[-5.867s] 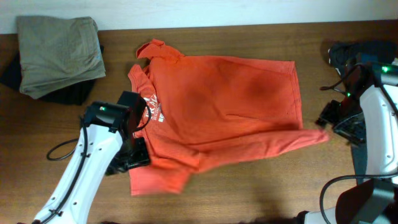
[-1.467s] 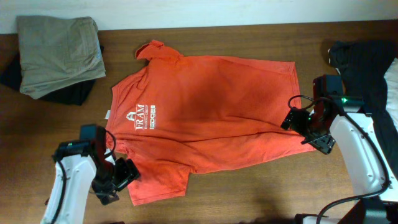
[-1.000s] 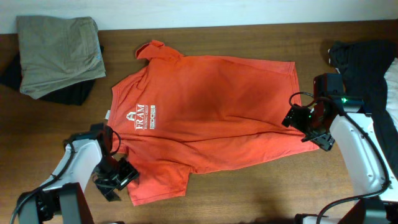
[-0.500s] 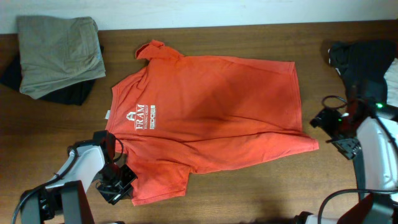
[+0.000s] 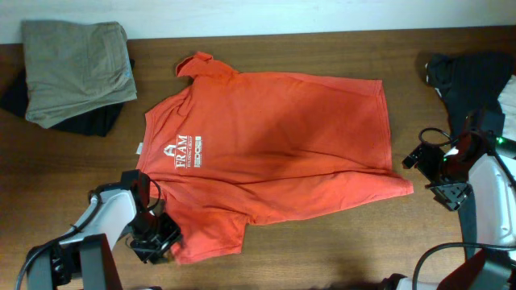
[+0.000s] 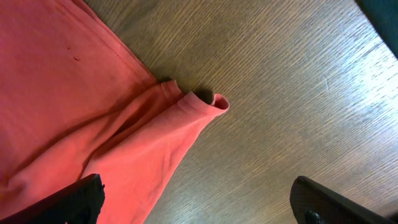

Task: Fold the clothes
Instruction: 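Grasp the shirt's bottom hem corners with the left and right grippers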

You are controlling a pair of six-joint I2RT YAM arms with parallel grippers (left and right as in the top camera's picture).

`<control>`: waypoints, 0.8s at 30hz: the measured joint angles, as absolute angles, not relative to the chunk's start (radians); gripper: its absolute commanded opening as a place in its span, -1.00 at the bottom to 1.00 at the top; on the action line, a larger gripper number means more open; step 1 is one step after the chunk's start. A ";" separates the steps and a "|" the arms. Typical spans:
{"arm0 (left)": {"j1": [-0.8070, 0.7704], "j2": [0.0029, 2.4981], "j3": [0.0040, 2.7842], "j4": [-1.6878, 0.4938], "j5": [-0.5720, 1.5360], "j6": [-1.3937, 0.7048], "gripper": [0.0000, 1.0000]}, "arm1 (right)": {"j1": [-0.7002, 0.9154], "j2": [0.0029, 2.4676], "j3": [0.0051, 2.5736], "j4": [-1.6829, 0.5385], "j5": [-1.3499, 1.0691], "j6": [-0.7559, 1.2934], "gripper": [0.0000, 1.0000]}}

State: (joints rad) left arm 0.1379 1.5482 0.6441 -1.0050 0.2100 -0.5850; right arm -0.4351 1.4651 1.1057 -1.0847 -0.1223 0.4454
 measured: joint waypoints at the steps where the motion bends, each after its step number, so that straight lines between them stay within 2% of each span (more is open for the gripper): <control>1: 0.138 1.548 0.640 -1.005 0.216 -0.585 -0.99 | -0.435 1.465 1.105 -1.085 -0.122 0.444 0.98; 15: 0.138 1.548 0.637 -0.993 0.226 -0.588 -1.00 | -0.435 1.465 0.940 -0.955 -0.114 0.474 0.98; 19: 0.138 1.547 0.636 -0.989 0.228 -0.588 -1.00 | -0.435 1.468 0.910 -0.882 -0.120 0.456 0.48; 24: 0.138 1.547 0.636 -0.989 0.229 -0.588 -0.99 | -0.435 1.563 0.910 -0.863 -0.168 0.446 0.37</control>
